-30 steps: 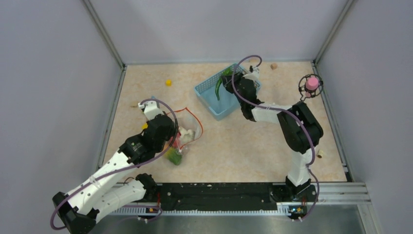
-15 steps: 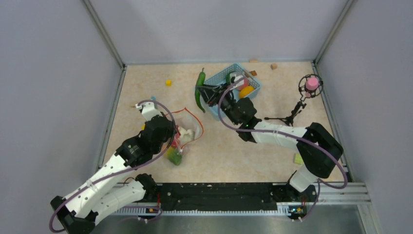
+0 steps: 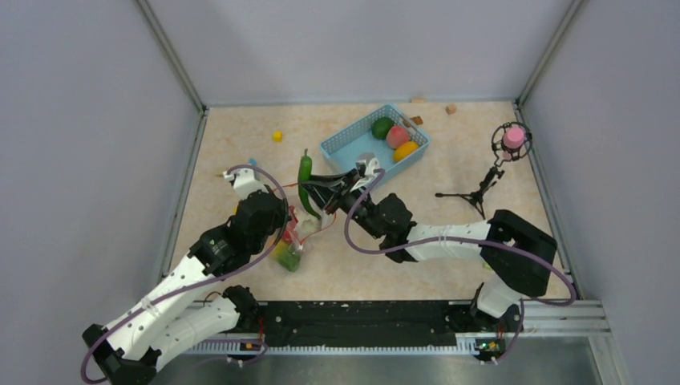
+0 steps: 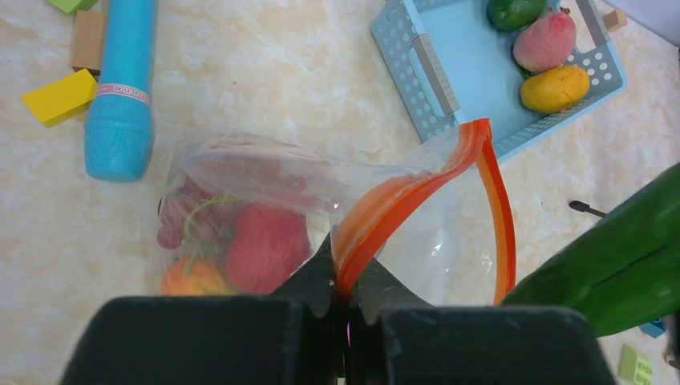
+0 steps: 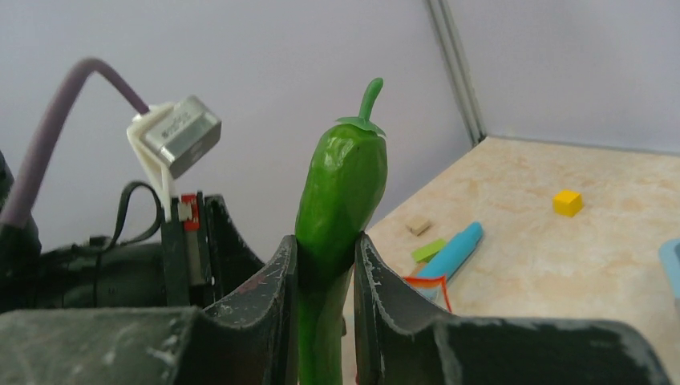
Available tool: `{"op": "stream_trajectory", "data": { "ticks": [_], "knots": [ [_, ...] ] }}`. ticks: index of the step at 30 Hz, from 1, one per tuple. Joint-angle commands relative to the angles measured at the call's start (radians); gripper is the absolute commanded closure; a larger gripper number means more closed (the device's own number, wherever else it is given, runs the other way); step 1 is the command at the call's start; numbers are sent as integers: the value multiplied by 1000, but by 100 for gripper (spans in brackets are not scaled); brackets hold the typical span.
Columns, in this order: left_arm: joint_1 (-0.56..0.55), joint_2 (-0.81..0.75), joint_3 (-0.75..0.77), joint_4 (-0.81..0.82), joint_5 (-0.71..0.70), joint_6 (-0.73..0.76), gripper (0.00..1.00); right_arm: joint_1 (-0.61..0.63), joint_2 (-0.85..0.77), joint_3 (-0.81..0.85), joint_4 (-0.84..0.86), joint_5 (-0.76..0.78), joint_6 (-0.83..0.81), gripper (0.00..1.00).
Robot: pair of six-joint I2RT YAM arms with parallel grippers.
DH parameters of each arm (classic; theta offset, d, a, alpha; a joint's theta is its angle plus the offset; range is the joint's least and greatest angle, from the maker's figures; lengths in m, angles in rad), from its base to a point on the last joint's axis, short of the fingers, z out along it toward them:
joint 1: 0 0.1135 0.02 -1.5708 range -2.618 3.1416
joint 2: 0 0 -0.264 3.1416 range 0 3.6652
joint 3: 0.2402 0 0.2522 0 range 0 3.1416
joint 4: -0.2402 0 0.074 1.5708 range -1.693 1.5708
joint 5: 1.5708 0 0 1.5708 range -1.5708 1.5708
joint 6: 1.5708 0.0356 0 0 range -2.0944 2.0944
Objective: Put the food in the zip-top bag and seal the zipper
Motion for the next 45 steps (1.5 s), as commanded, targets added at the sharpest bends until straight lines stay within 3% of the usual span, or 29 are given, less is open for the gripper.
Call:
{"op": "stream_trajectory", "data": {
  "ticks": [1,8,16,27,34,45],
  "knots": [
    [5,0,-2,49,8,-5,100,60,55,-35,141,73,18,99],
    [6,1,-4,54,20,-4,100,130,120,-37,127,206,22,95],
    [5,-9,-5,54,23,-4,100,165,133,2,-24,299,-3,87],
    [6,-17,-4,51,22,-1,100,186,119,0,-112,173,-101,92],
    [4,-23,-5,52,25,-1,100,187,87,19,-267,109,-128,93],
    [4,-21,1,42,10,0,100,187,-15,-88,-189,38,-140,93]
  ]
}}
